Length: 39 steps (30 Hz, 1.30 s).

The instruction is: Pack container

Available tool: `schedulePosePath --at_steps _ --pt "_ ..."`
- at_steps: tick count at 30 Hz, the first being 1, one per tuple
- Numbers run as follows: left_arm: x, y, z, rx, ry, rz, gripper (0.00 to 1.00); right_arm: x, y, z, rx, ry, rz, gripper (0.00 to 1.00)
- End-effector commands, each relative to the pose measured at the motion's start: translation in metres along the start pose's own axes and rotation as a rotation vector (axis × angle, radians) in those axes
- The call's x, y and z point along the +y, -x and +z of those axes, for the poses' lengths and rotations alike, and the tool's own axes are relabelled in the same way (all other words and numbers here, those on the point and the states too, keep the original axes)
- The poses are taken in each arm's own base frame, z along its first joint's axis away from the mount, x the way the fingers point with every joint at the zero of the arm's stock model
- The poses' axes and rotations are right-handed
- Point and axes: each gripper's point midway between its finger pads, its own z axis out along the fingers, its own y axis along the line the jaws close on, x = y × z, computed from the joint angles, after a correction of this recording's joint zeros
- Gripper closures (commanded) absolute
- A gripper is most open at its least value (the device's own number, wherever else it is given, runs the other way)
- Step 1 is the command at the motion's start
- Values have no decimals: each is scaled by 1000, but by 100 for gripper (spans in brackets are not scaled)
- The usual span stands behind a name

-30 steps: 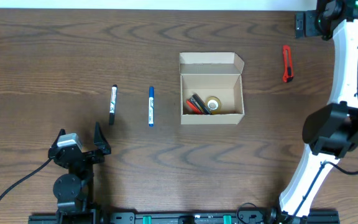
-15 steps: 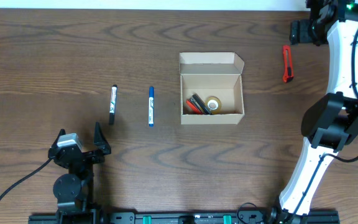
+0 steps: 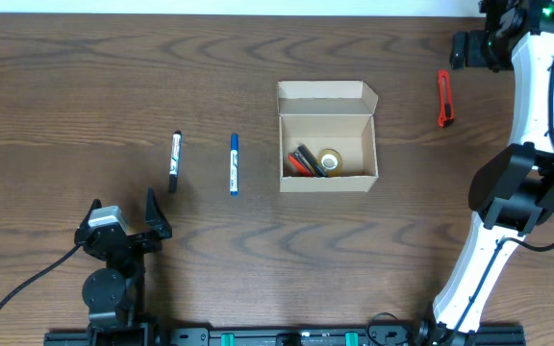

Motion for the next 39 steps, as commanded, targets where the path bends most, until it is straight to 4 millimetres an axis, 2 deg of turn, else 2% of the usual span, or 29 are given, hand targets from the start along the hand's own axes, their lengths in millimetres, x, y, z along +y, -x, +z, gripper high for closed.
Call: schedulePosePath --at_steps 1,5,11,14,17,23,28,33,39 --pt "3 -18 0 58 8 3 5 2 12 -5 -40 28 50 7" --pt "3 -18 0 58 8 3 5 -1 15 -8 -51 21 39 7" --pt "3 -18 0 58 8 3 5 -4 1 -7 6 0 40 11" --pt "3 -18 0 58 8 3 5 -4 0 -7 10 1 23 8" --pt "3 -18 0 58 8 3 5 -3 2 -8 5 2 23 5" --pt "3 -18 0 58 8 3 5 -3 15 -8 -51 2 33 9" --pt "3 -18 0 58 8 3 5 -3 19 -6 -65 2 32 10" --pt "3 -18 0 58 8 3 5 -3 13 14 -36 5 -25 3" --pt "3 -18 0 58 8 3 5 2 -12 61 65 36 -55 5"
